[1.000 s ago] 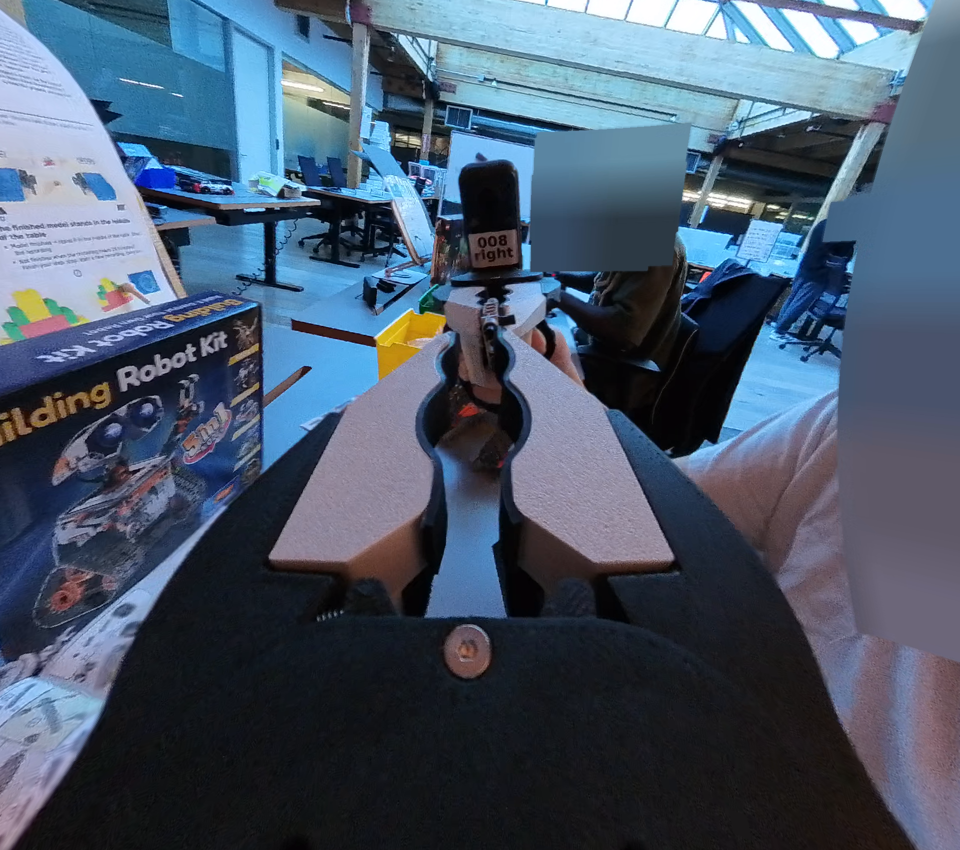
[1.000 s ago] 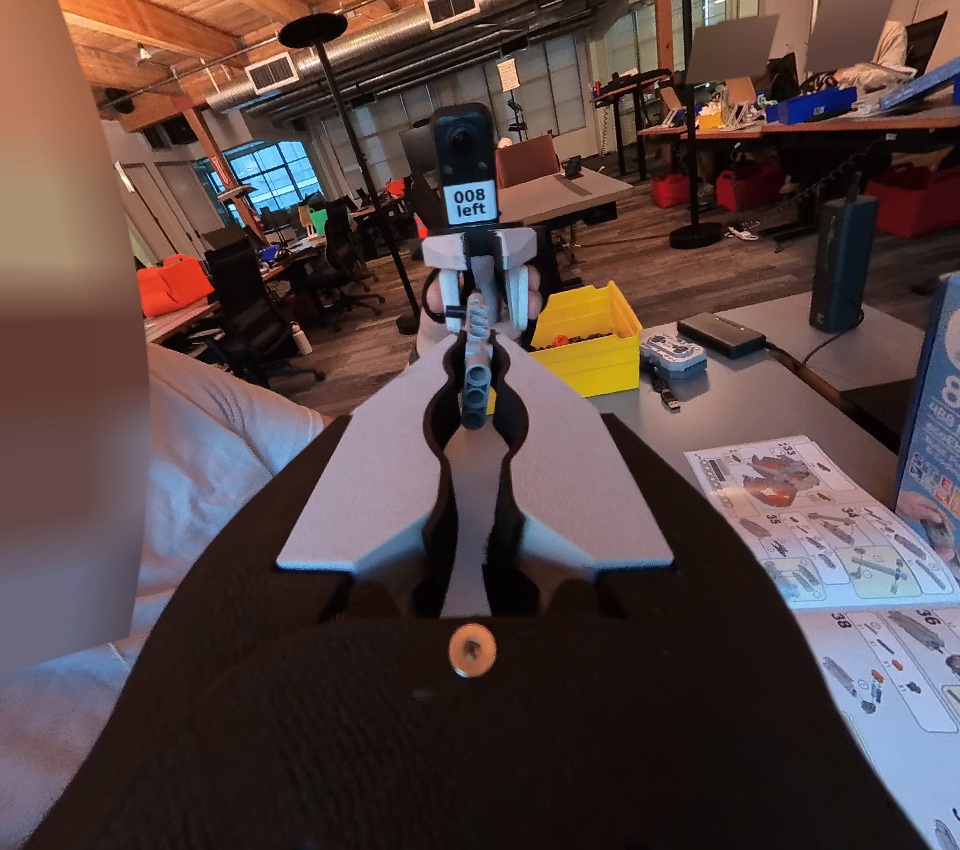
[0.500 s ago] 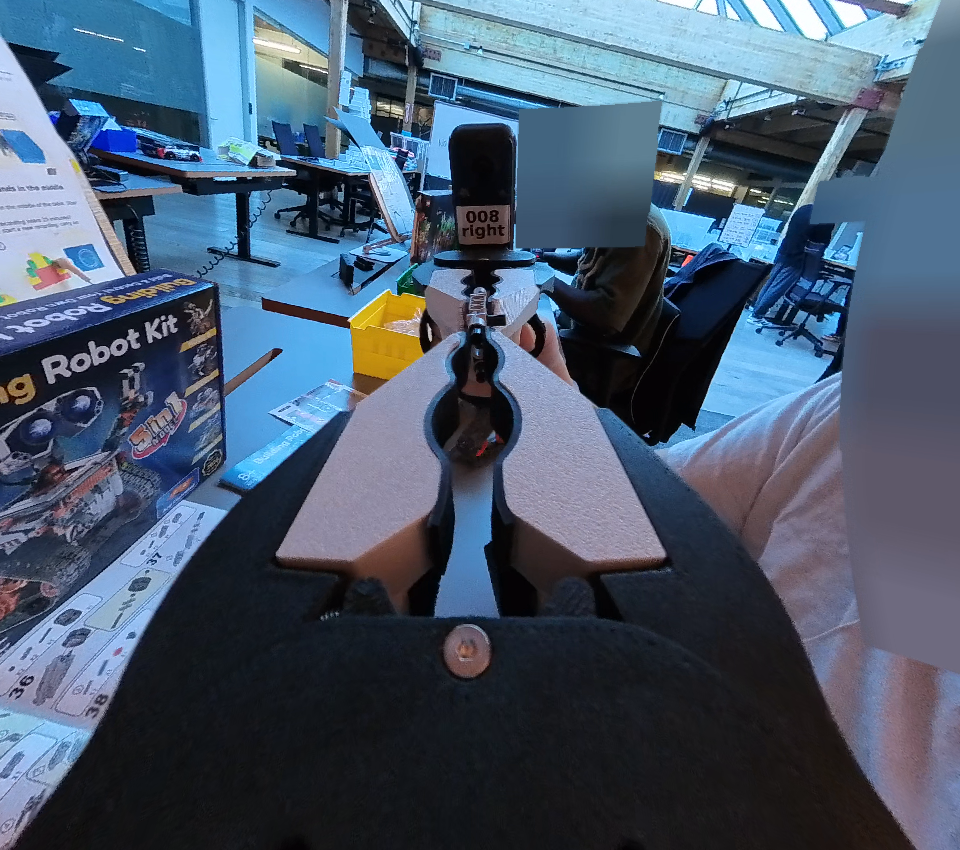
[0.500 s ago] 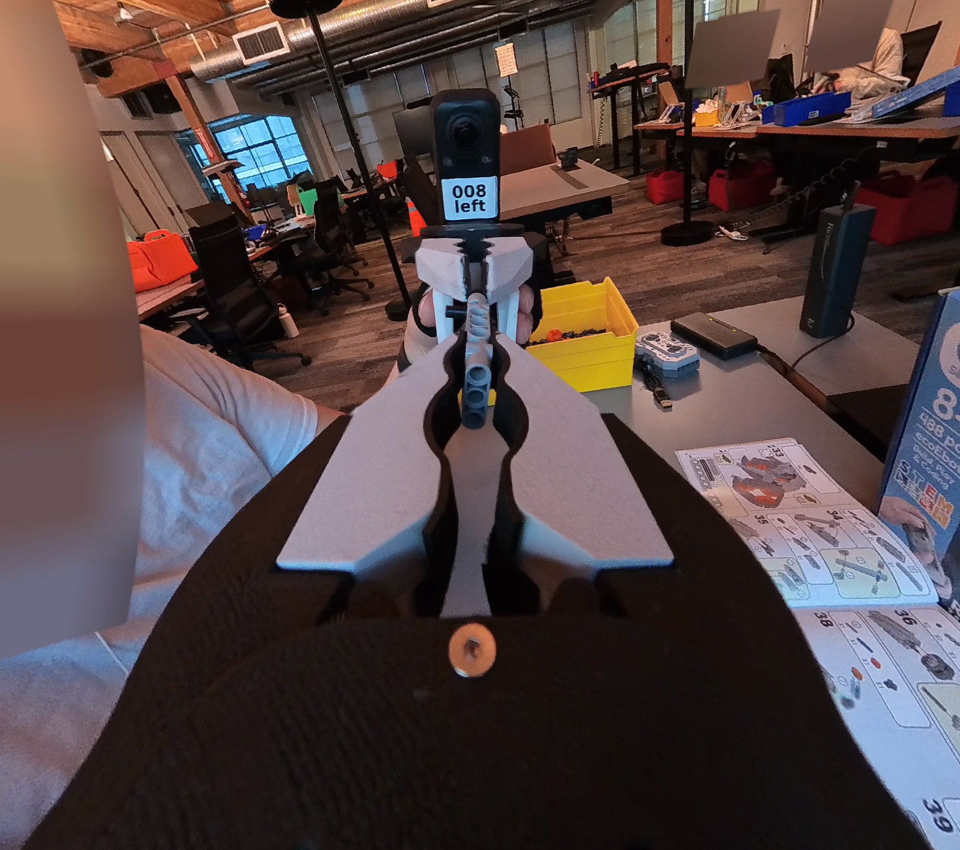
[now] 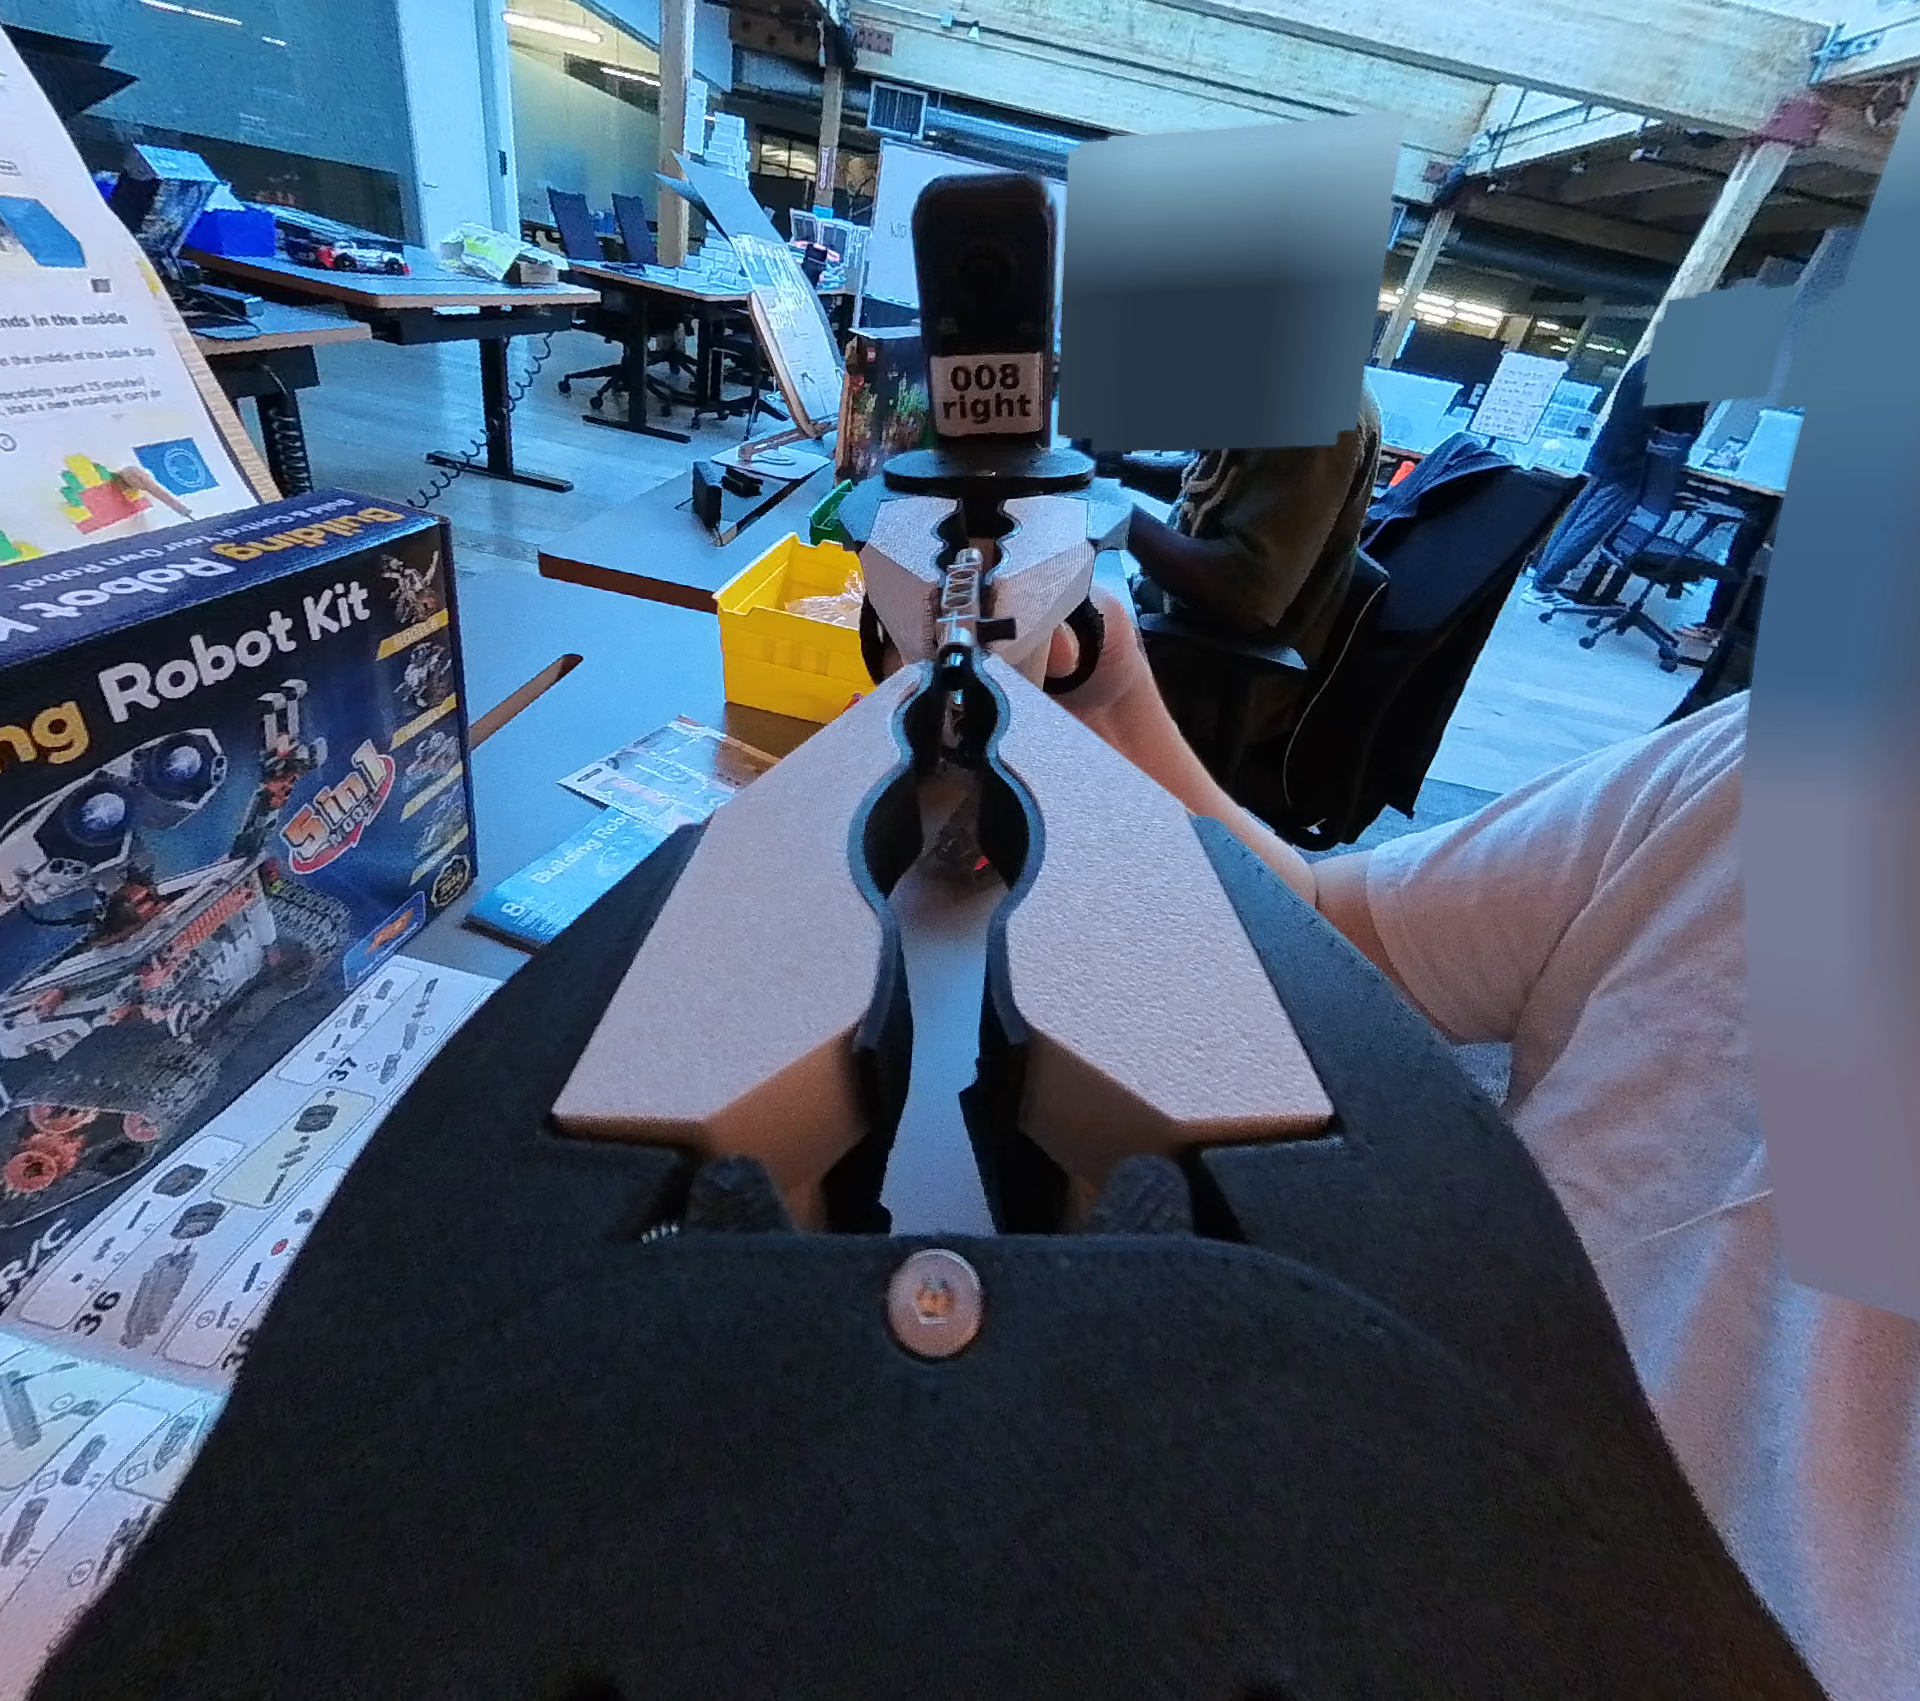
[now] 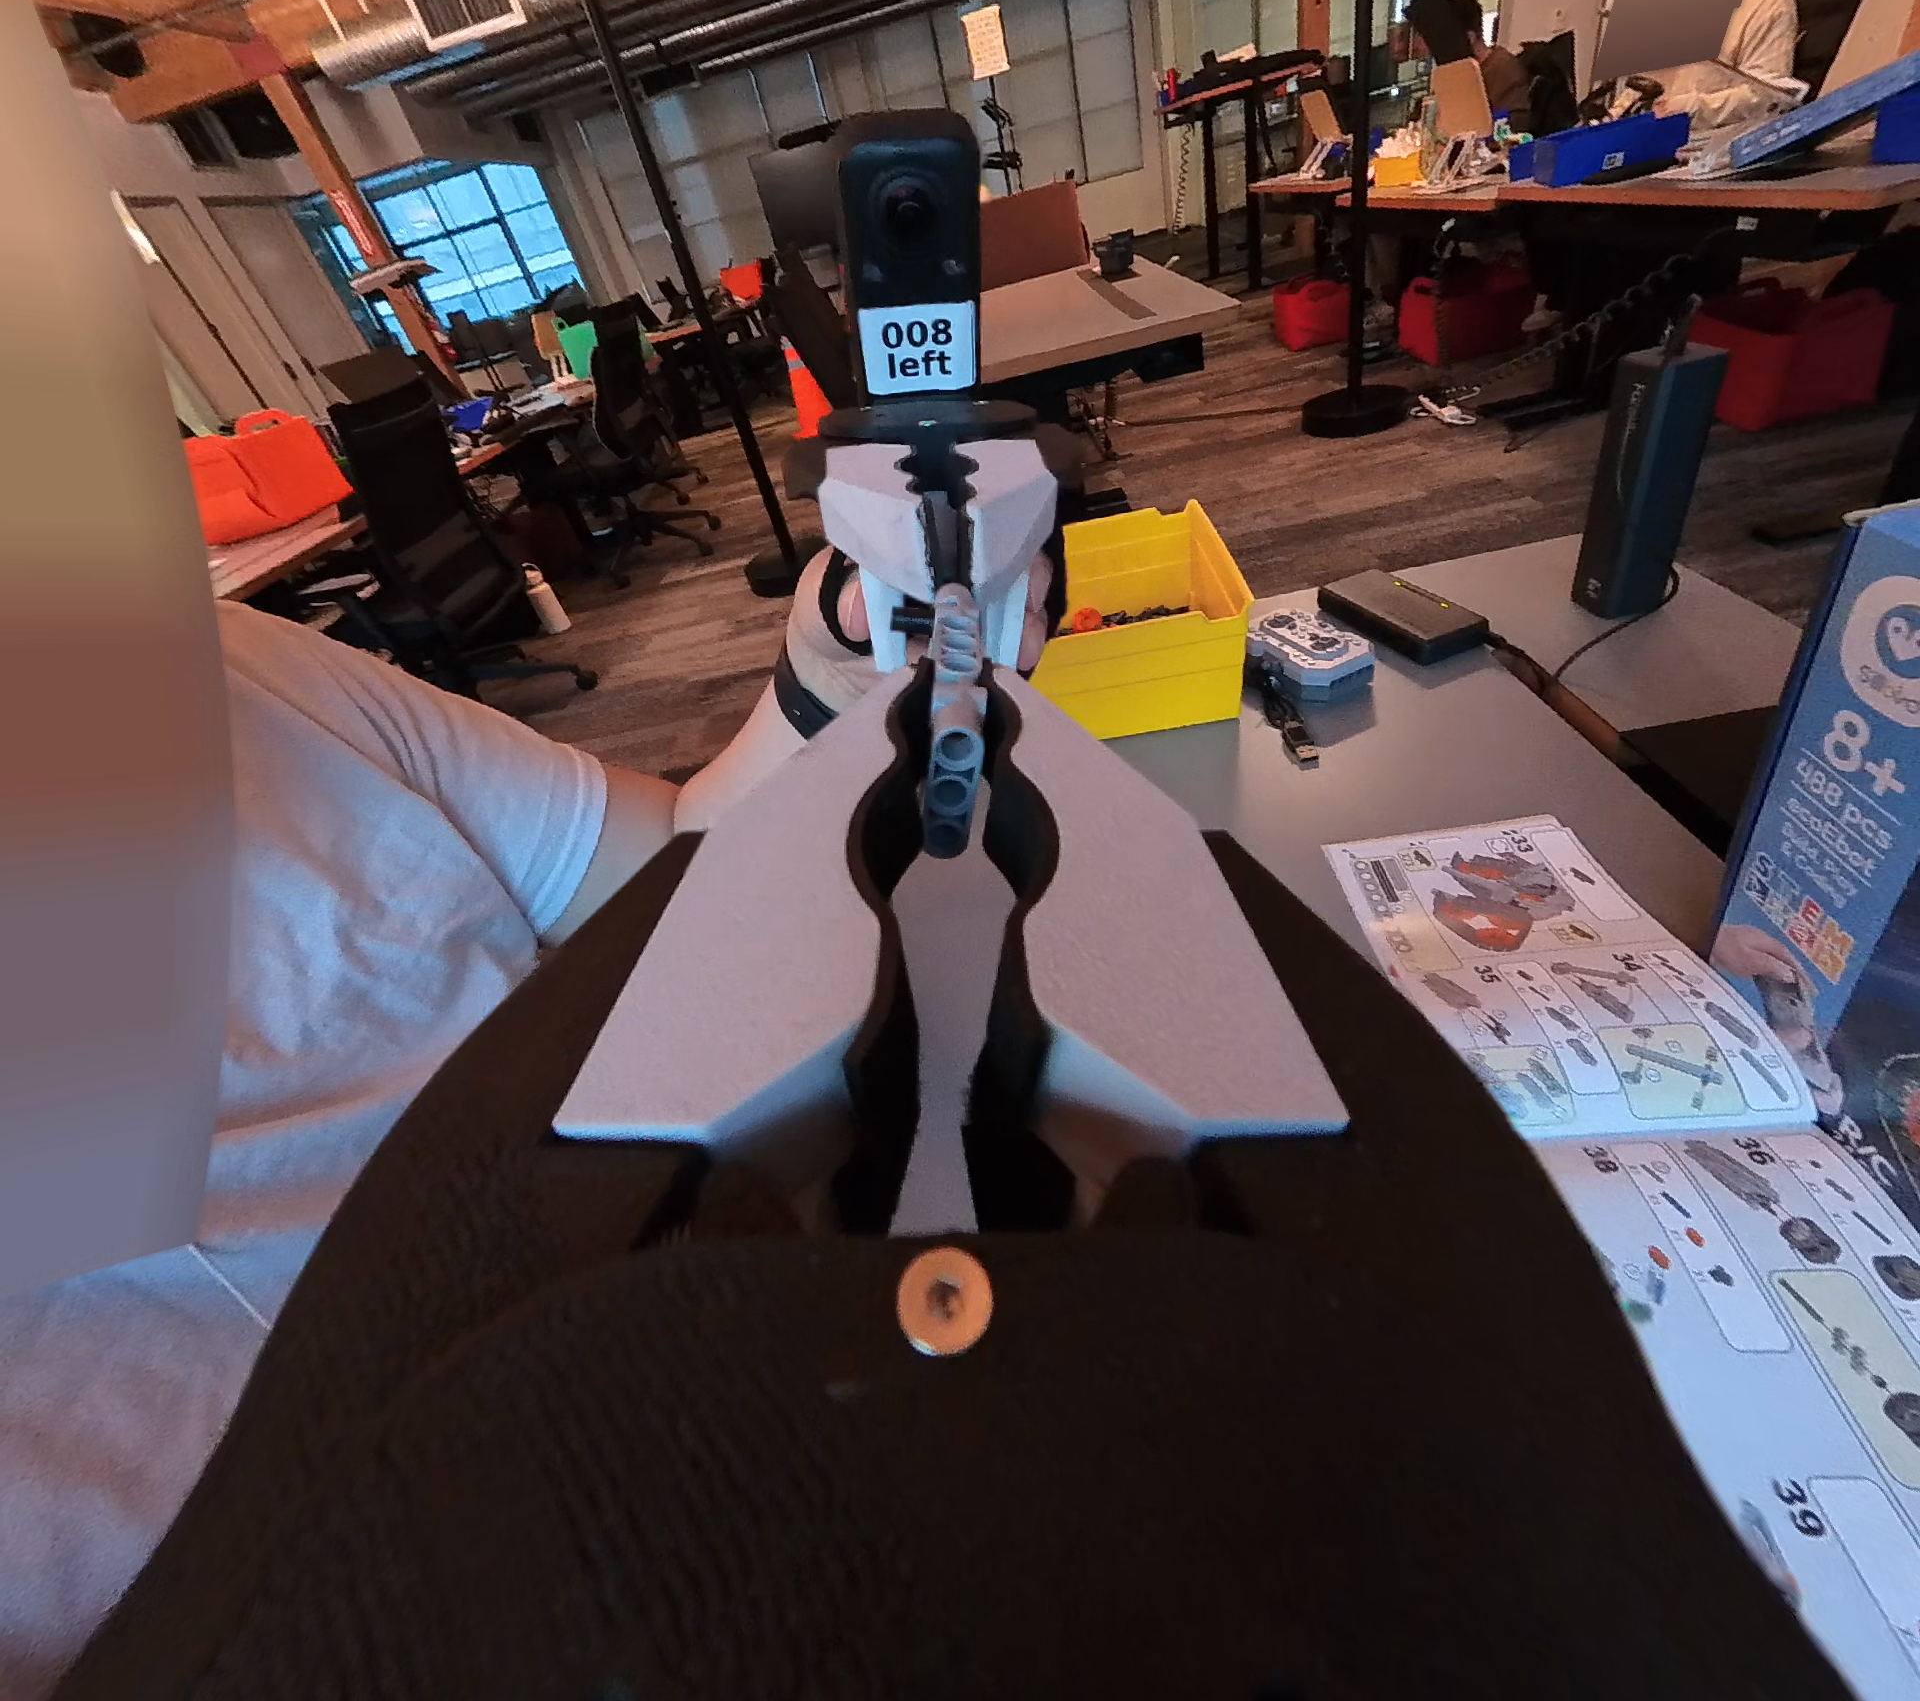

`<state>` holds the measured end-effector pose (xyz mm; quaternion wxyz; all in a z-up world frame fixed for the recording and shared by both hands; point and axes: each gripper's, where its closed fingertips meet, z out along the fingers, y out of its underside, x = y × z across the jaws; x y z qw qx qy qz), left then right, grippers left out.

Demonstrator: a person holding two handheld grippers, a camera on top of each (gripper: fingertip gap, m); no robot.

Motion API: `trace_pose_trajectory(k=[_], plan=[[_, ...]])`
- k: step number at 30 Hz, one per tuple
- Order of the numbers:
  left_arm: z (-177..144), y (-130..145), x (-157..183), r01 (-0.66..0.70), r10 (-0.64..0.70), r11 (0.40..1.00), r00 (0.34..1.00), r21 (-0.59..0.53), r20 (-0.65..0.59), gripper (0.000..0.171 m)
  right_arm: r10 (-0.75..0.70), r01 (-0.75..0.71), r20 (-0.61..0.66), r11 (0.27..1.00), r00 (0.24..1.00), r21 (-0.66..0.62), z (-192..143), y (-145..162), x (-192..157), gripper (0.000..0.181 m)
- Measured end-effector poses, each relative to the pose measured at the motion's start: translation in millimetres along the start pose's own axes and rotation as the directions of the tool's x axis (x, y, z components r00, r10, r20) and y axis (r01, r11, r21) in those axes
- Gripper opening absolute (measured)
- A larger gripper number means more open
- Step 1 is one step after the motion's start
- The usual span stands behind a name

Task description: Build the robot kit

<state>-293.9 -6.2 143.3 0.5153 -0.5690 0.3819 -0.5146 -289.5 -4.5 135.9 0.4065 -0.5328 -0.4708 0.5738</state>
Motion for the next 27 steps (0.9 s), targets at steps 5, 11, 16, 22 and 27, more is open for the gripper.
trace_pose_trajectory(k=[5, 11, 16, 22, 27], plan=[[4, -5, -10, -0.023, 0.021, 0.999, 0.999, 0.046, 0.046, 0.001, -0.003, 0.004, -0.035, 1.0, 0.999, 0.019, -4, -4, 10, 0.005], [9, -4, -12, 0.045, -0.046, 0.997, 0.999, 0.067, 0.012, 0.013, 0.032, -0.025, -0.06, 0.992, 0.998, 0.12, -24, -20, 17, 0.005], [15, -2, -12, 0.051, -0.052, 0.996, 0.999, 0.07, 0.003, 0.006, 0.029, -0.024, -0.044, 0.994, 0.999, 0.107, -22, -19, 14, 0.005], [18, -2, -10, 0.051, -0.05, 0.996, 0.999, 0.076, -0.009, 0.001, 0.037, -0.035, -0.026, 0.995, 0.999, 0.094, -19, -16, 13, 0.005], [19, 1, -11, 0.025, -0.025, 0.998, 1.0, 0.056, 0.002, 0.001, 0.051, -0.05, -0.017, 0.995, 0.999, 0.088, -16, -14, 14, 0.005]])
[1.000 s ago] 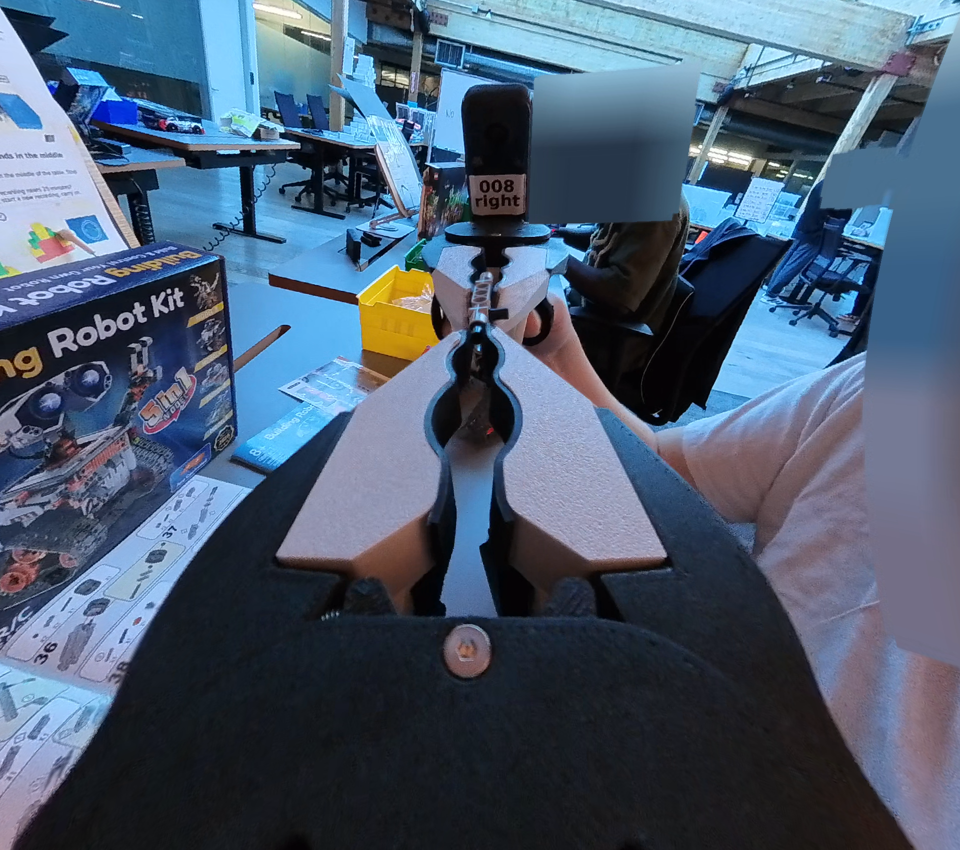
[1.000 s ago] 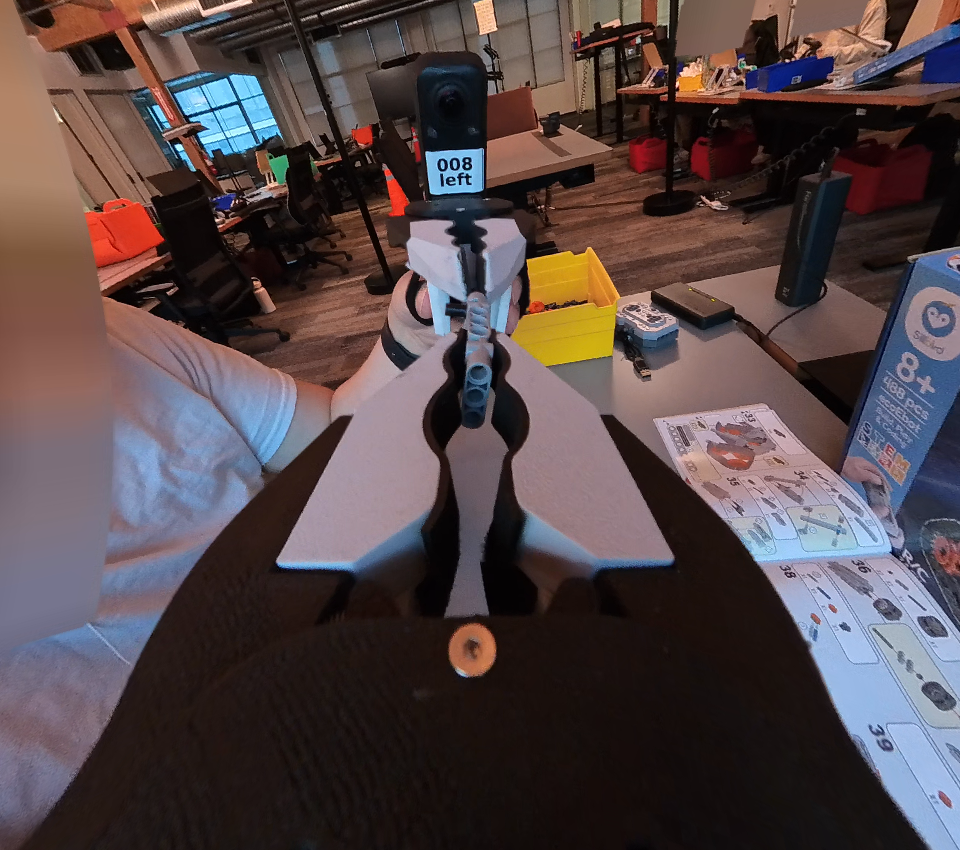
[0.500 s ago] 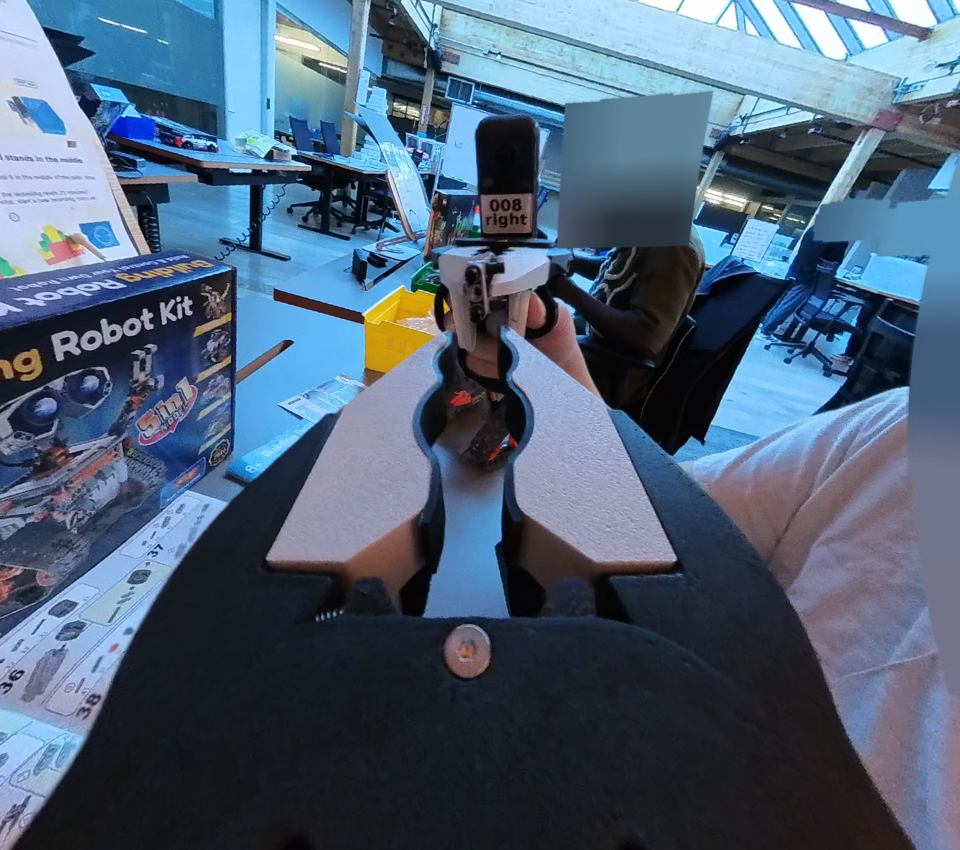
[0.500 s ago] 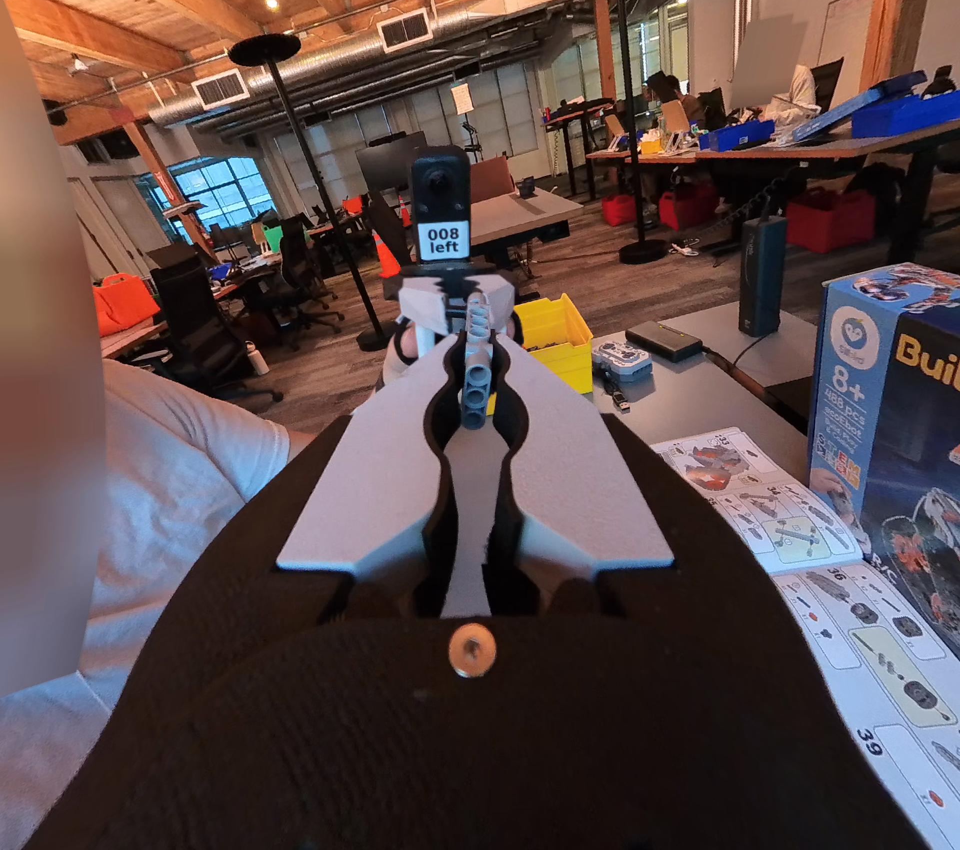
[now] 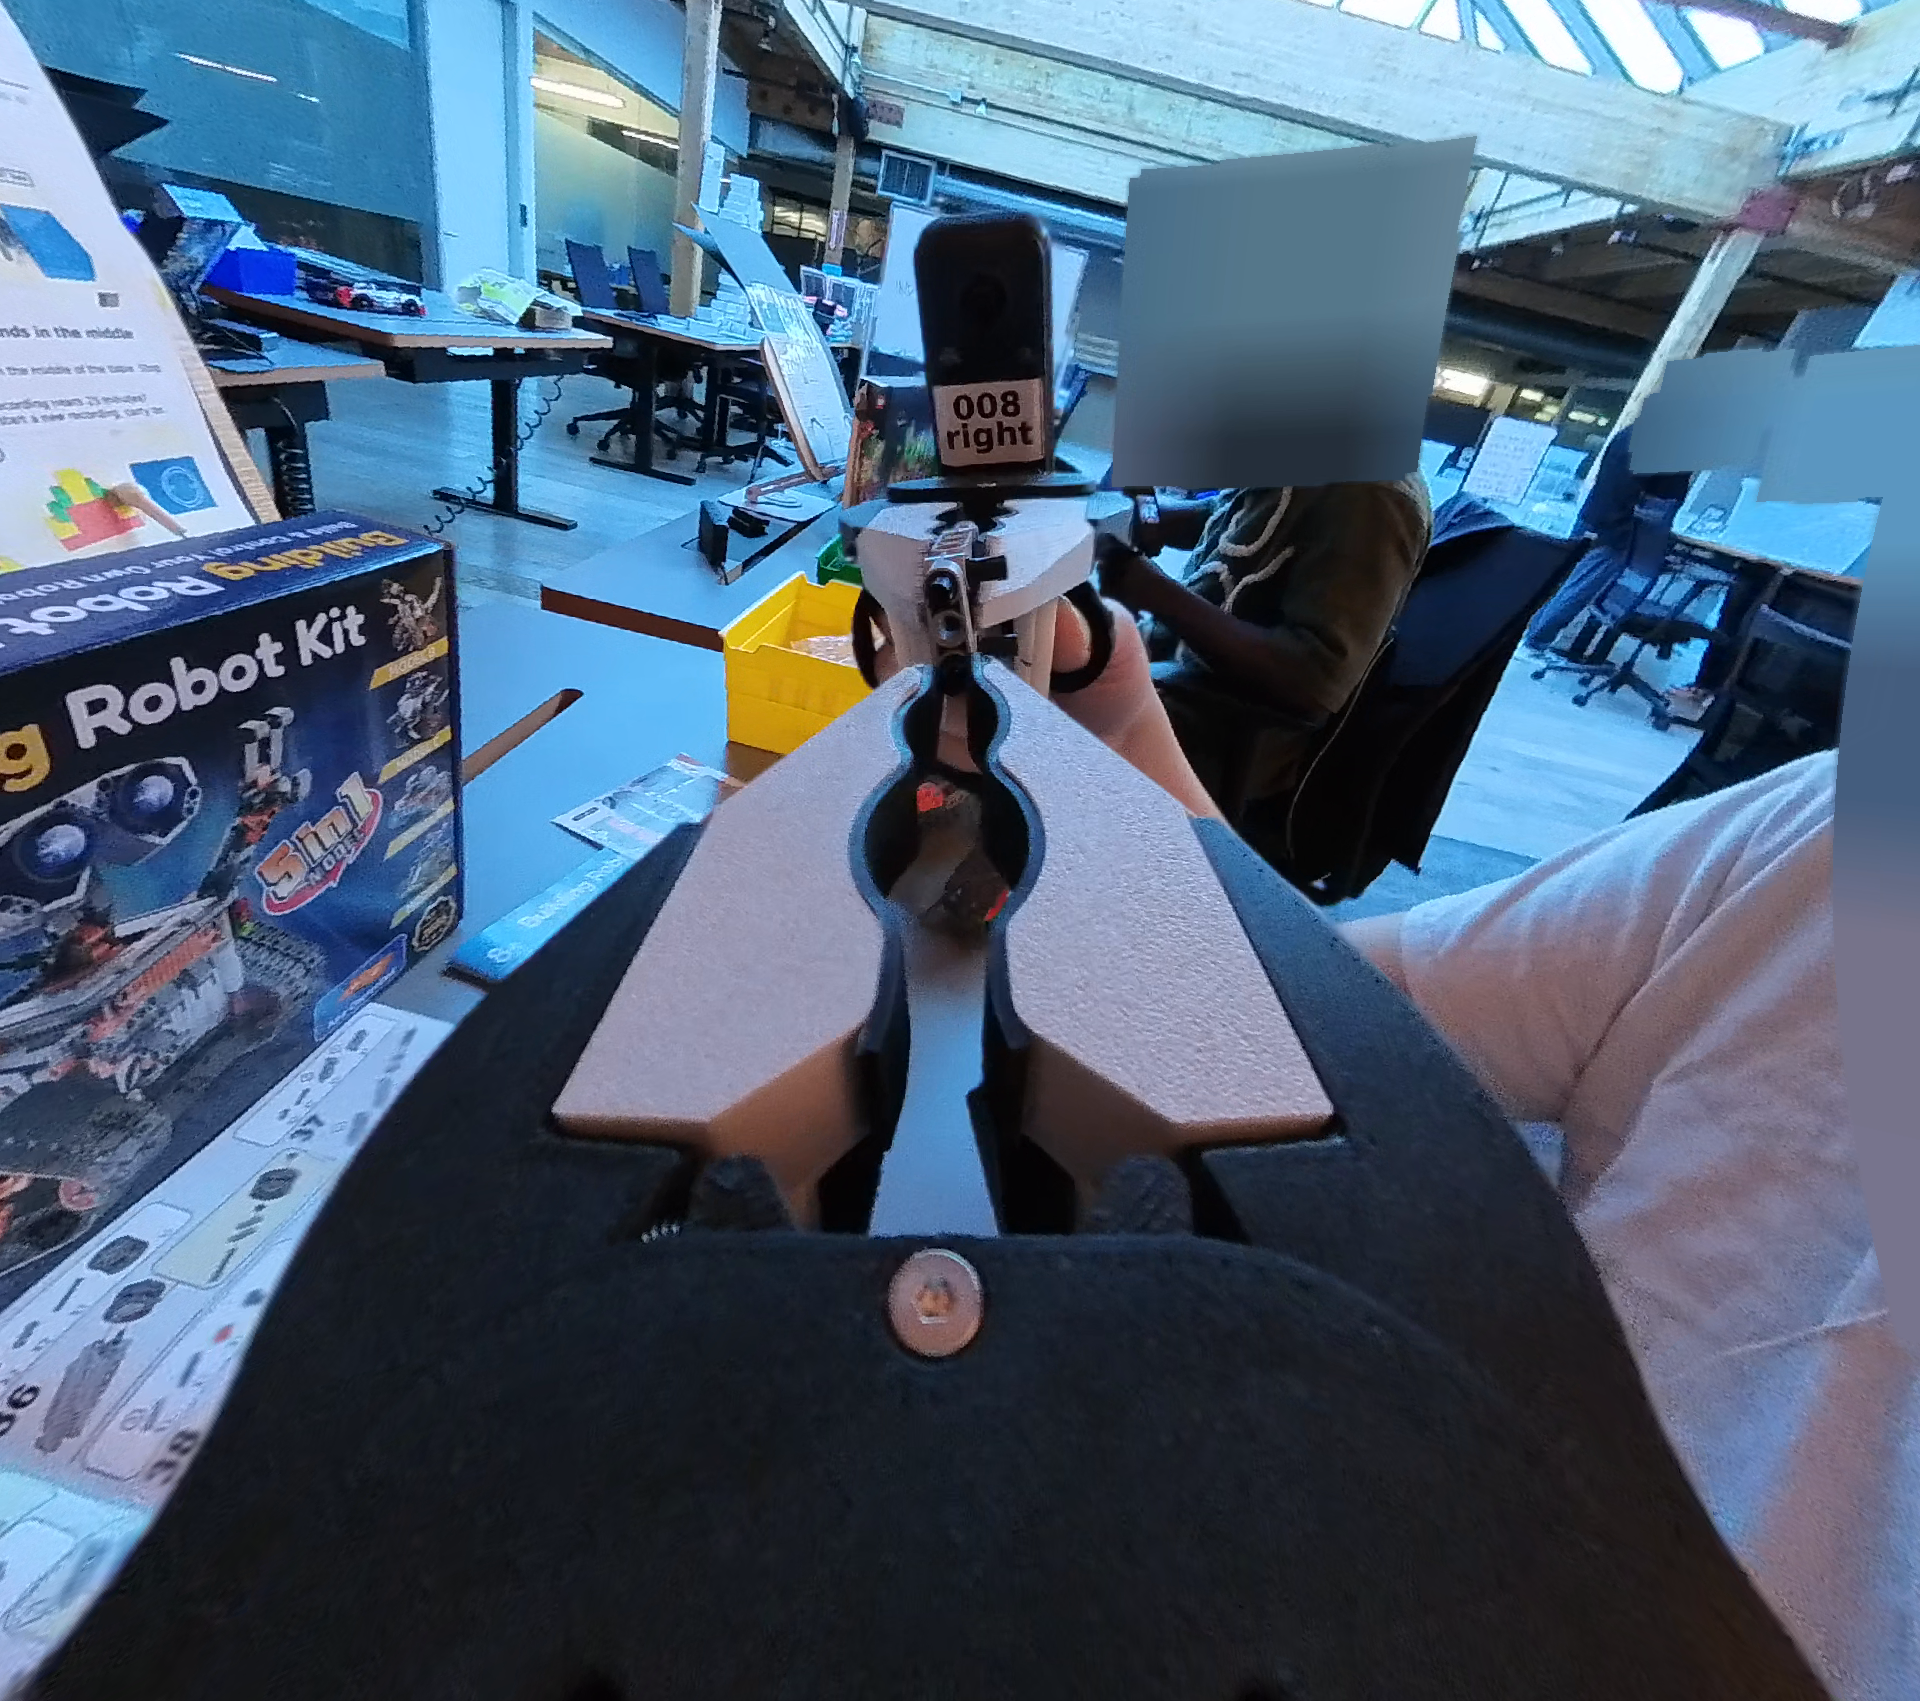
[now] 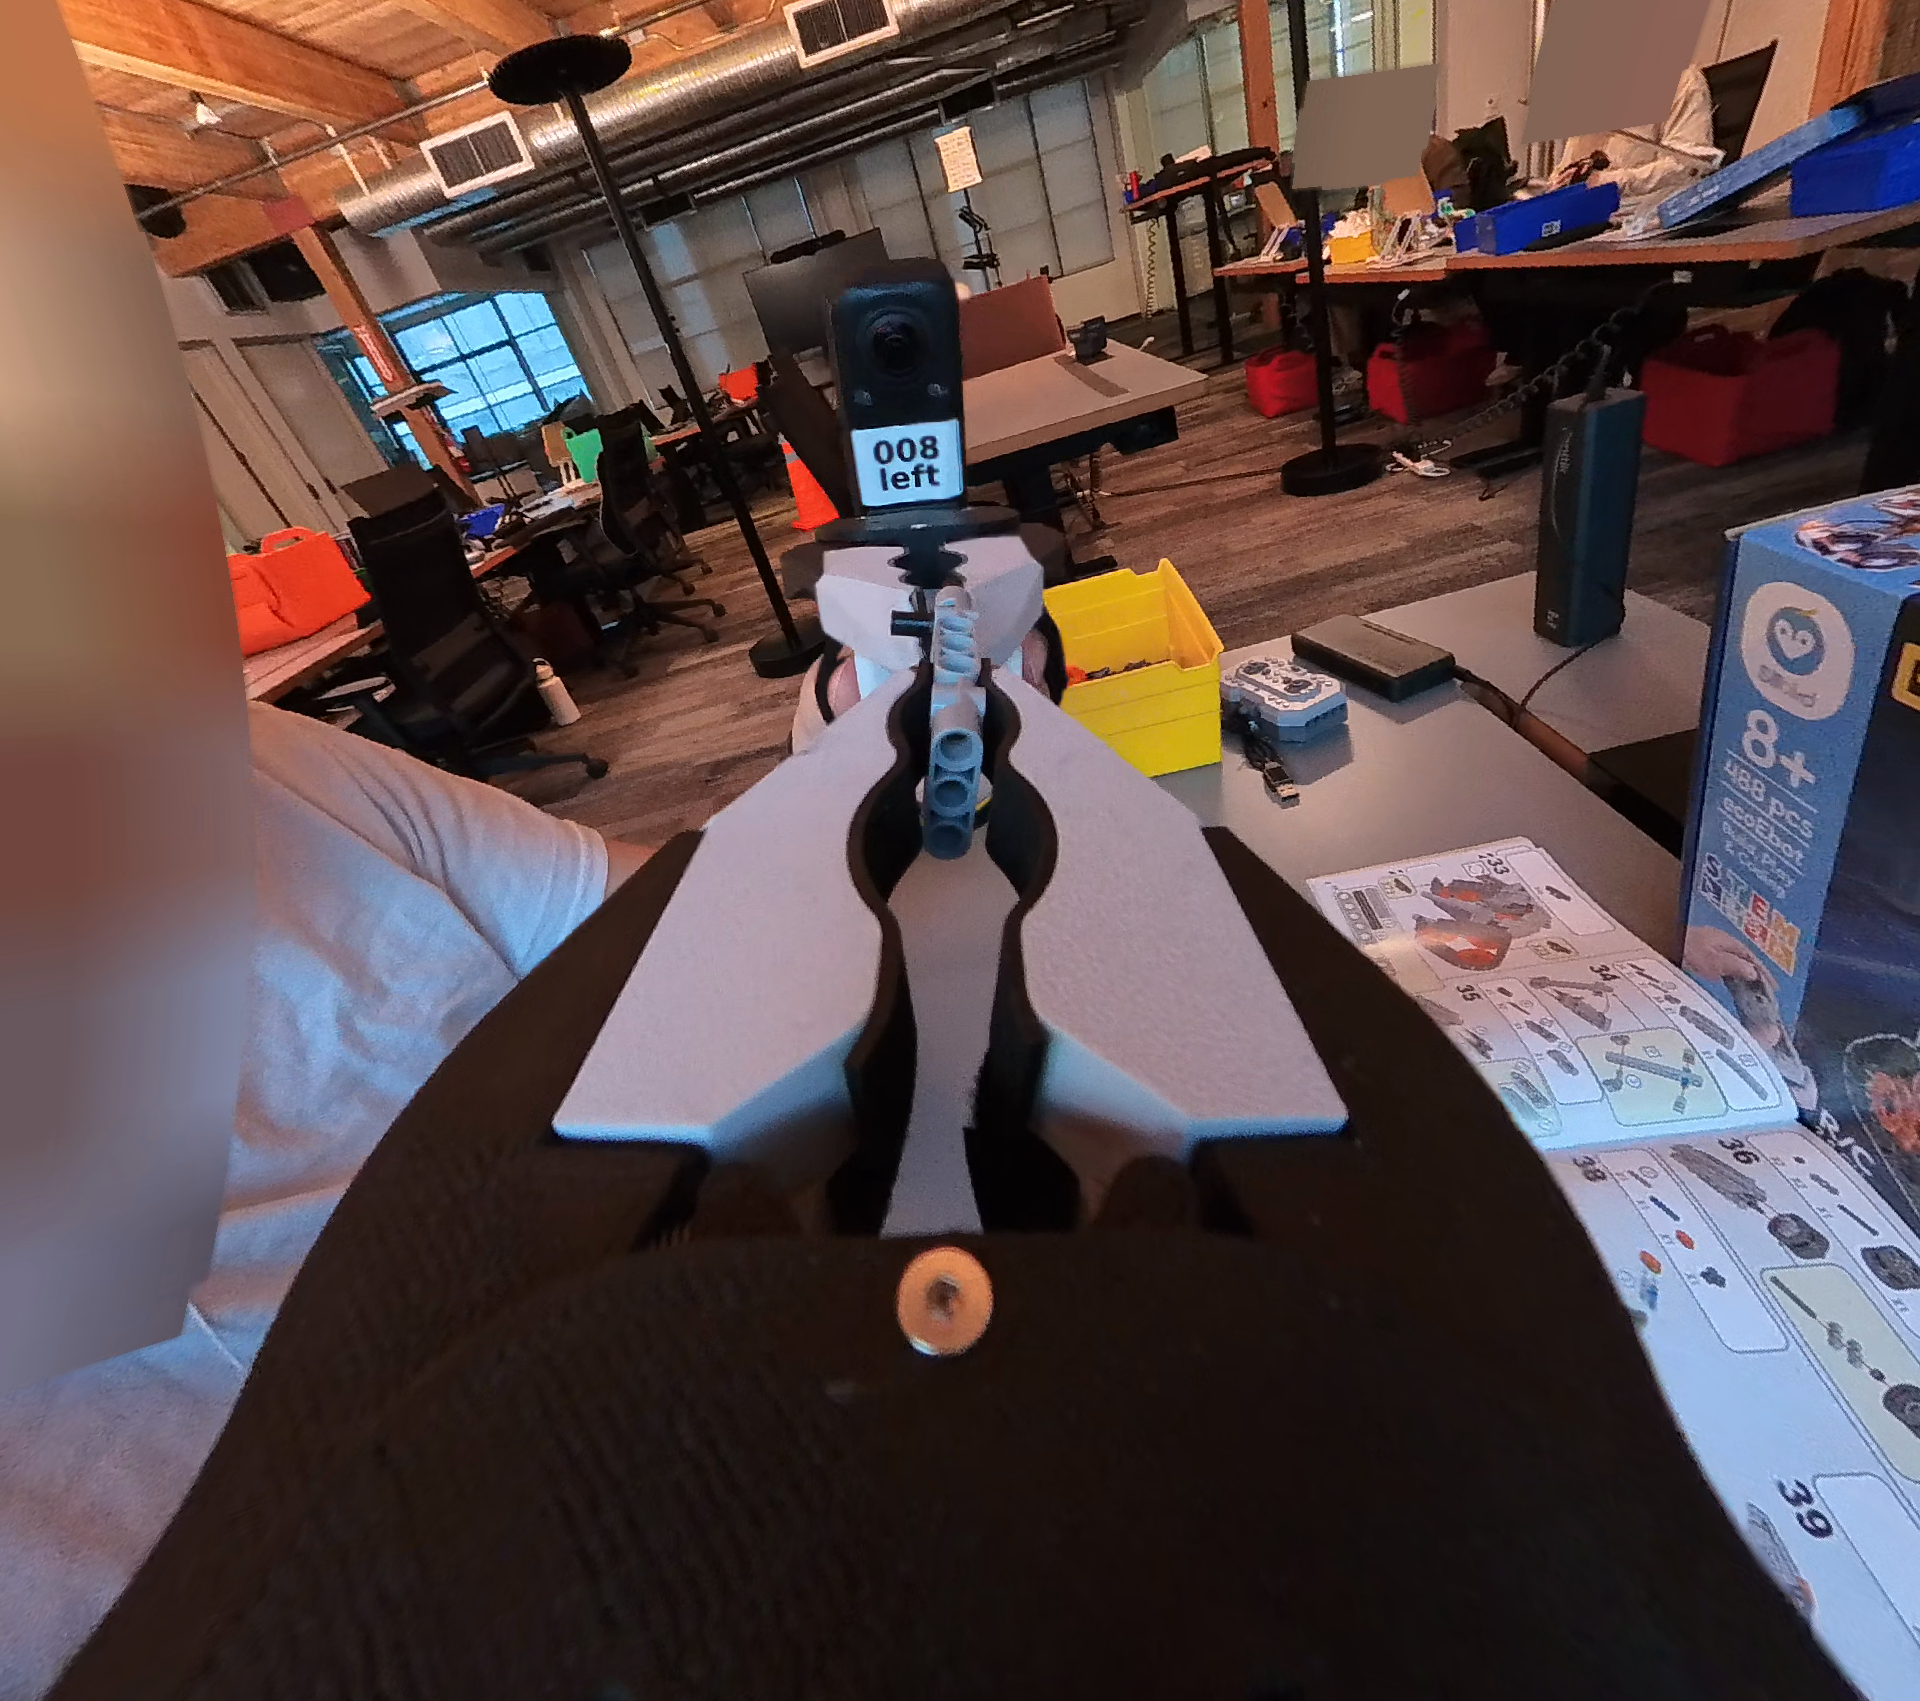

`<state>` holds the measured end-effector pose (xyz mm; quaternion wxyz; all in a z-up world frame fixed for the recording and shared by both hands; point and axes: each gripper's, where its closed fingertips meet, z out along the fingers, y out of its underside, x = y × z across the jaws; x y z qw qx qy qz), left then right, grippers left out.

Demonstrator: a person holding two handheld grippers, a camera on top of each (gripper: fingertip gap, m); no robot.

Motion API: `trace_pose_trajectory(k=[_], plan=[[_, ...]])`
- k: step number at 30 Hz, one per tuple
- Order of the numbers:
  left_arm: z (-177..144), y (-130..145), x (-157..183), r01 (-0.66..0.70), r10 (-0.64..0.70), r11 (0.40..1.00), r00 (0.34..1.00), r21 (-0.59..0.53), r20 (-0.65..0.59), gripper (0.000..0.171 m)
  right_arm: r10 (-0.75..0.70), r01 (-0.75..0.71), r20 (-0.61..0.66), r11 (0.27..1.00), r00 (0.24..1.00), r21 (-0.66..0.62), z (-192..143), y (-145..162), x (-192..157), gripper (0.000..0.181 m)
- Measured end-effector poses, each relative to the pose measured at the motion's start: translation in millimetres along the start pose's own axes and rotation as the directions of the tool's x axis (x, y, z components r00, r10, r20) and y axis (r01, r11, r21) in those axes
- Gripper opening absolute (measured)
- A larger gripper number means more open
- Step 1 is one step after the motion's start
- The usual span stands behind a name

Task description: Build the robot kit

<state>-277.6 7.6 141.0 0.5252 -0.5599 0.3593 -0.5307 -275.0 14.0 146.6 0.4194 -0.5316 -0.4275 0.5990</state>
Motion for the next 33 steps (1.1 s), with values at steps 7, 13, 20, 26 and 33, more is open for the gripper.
trace_pose_trajectory(k=[7, 13, 20, 26, 33], plan=[[-2, 5, -1, -0.015, 0.016, 0.999, 1.0, -0.033, 0.013, 0.001, 0.02, -0.02, 0.012, 1.0, 1.0, -0.006, 2, 5, 2, 0.005], [-1, 9, -8, -0.04, 0.042, 0.998, 0.998, -0.044, 0.038, 0.001, 0.04, -0.04, -0.001, 0.999, 0.999, -0.012, 1, 8, 9, 0.005], [-11, 15, -24, 0.037, -0.032, 0.995, 0.998, -0.088, 0.059, 0.011, 0.179, -0.178, 0.055, 0.984, 0.982, -0.026, 19, 24, 24, 0.005], [-21, 33, -45, 0.13, -0.121, 0.981, 0.99, -0.147, 0.069, 0.004, 0.249, -0.246, 0.07, 0.968, 0.966, -0.047, 28, 45, 46, 0.006], [-31, 51, -87, 0.382, -0.377, 0.921, 0.924, -0.078, 0.071, 0.004, 0.219, -0.219, -0.05, 0.976, 0.975, -0.005, 18, 61, 92, 0.035]])
